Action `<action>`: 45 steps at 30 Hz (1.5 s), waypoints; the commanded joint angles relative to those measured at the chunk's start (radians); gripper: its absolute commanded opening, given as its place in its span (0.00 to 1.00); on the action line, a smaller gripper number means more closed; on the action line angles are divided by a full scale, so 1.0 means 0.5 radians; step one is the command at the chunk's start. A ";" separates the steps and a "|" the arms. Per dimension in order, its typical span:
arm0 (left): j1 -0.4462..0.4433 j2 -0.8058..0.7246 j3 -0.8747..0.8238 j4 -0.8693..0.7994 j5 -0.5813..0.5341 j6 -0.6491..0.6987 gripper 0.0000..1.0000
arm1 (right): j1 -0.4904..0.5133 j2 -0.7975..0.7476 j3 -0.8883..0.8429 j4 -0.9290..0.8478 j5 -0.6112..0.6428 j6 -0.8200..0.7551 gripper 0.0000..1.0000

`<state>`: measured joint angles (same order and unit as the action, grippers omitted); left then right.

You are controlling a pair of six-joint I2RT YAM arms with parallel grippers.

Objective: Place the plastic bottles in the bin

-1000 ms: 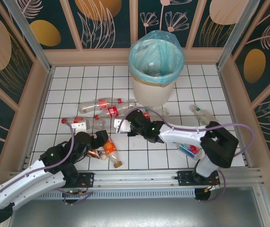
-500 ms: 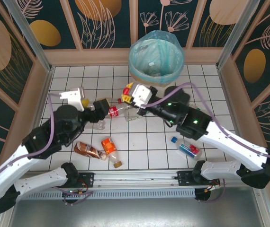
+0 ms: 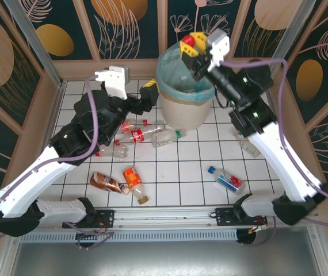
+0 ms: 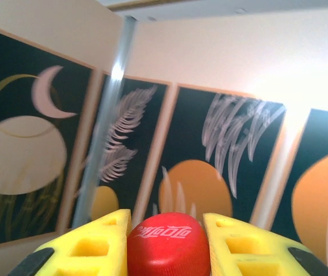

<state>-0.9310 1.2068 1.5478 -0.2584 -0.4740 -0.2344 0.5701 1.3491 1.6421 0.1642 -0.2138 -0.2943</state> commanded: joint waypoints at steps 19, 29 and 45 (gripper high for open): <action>0.007 0.175 -0.208 0.158 0.260 -0.243 0.92 | -0.387 0.833 0.034 0.166 -0.332 0.650 0.28; 0.006 0.147 -0.292 0.176 0.266 -0.271 0.92 | -0.385 0.975 0.050 0.037 -0.363 0.702 0.48; 0.006 0.132 -0.331 0.198 0.221 -0.226 0.93 | -0.385 0.906 0.082 -0.007 -0.383 0.640 0.51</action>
<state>-0.9310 1.2903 1.3930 -0.1871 -0.3485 -0.3531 0.3740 1.8355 1.6409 0.1734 -0.3878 0.0494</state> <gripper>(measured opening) 0.925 0.505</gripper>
